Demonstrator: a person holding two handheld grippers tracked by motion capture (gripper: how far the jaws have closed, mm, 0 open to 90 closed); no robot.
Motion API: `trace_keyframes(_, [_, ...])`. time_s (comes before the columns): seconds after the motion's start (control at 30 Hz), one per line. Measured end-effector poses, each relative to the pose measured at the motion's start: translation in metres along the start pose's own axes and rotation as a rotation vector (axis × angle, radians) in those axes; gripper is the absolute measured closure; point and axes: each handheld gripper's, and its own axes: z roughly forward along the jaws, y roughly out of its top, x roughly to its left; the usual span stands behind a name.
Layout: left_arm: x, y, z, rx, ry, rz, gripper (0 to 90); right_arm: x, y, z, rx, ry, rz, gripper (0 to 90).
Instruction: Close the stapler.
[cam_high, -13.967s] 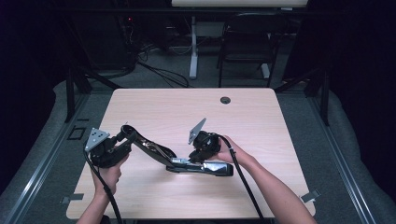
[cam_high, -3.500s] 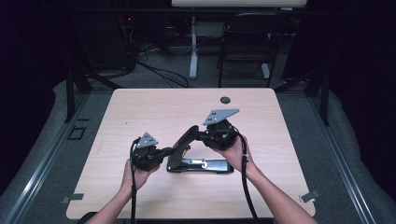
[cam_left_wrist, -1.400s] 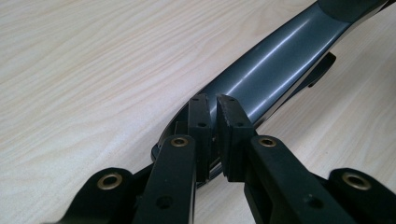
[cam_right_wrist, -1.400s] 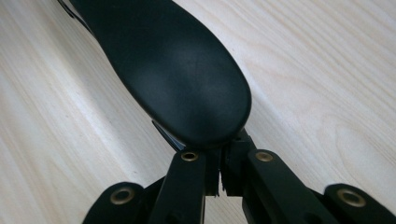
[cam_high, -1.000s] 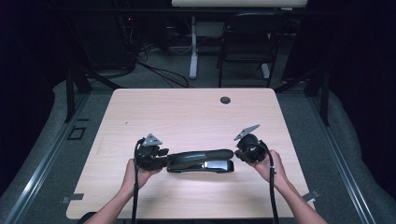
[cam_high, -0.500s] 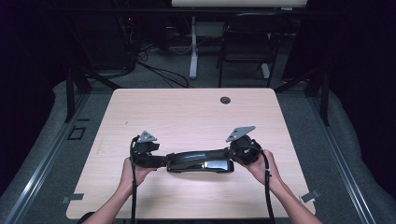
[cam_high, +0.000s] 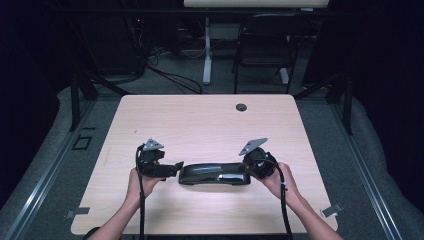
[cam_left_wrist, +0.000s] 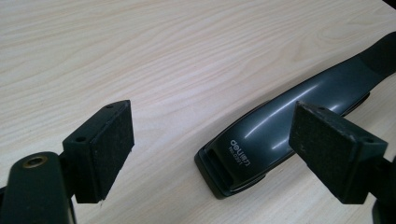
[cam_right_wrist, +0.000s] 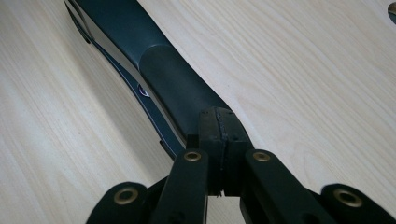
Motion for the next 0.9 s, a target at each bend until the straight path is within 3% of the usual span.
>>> trace_keyframes(0.3, [0.0,0.0,0.002,0.007,-0.007,0.002,12.6,-0.001,-0.003,0.006,0.016,0.005,-0.001,90.0])
trace_keyframes(0.8, [-0.001,-0.001,0.004,0.008,-0.01,0.006,13.0,-0.015,-0.009,0.009,-0.004,0.108,0.078,90.0])
trace_keyframes(0.9, [-0.001,-0.001,0.004,0.013,-0.012,0.008,13.0,-0.014,-0.008,0.008,0.005,0.1,0.063,90.0])
